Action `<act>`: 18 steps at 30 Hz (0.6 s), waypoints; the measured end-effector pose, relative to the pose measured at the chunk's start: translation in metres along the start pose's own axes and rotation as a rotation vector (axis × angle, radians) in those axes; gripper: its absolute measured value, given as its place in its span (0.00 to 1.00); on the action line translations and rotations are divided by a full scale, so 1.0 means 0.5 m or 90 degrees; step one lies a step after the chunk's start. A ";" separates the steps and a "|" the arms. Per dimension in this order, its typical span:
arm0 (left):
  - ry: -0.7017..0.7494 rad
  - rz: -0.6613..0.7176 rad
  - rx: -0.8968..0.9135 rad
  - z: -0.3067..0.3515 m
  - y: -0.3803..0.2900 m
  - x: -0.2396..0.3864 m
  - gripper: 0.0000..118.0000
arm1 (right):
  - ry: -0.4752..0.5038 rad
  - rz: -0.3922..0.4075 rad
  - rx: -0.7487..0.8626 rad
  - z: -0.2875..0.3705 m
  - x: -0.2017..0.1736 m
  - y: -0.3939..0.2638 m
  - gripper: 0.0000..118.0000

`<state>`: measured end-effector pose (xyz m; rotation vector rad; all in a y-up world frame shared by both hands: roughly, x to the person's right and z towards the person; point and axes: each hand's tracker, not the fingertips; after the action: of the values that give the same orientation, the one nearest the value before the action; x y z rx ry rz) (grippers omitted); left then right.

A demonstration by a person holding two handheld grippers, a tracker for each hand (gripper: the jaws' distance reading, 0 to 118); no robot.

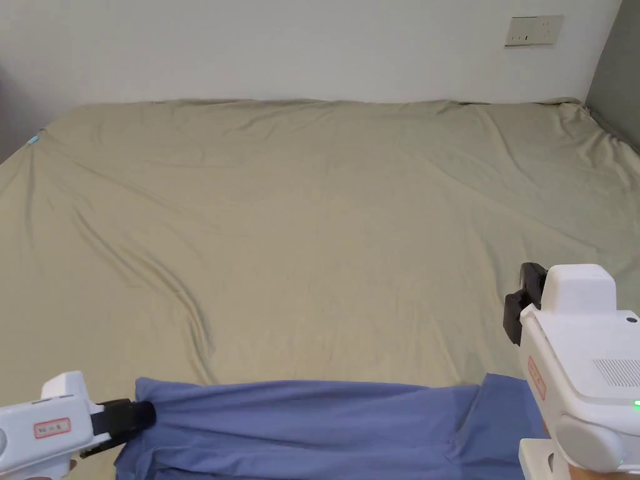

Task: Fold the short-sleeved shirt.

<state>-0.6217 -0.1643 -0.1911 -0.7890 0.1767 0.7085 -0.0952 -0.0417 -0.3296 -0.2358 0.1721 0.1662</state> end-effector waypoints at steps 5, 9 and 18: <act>0.072 -0.012 0.019 0.048 0.035 -0.035 0.05 | 0.002 -0.008 0.008 0.005 0.010 0.006 0.02; 0.089 -0.007 0.006 0.057 0.040 -0.041 0.05 | 0.005 -0.011 0.011 0.009 0.019 0.006 0.02; 0.024 -0.148 -0.079 -0.054 -0.046 0.234 0.06 | 0.011 -0.013 0.010 0.023 0.034 -0.002 0.02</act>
<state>-0.5153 -0.1340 -0.2434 -0.9254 0.0729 0.4884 -0.0771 -0.0375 -0.3218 -0.2233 0.1878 0.1419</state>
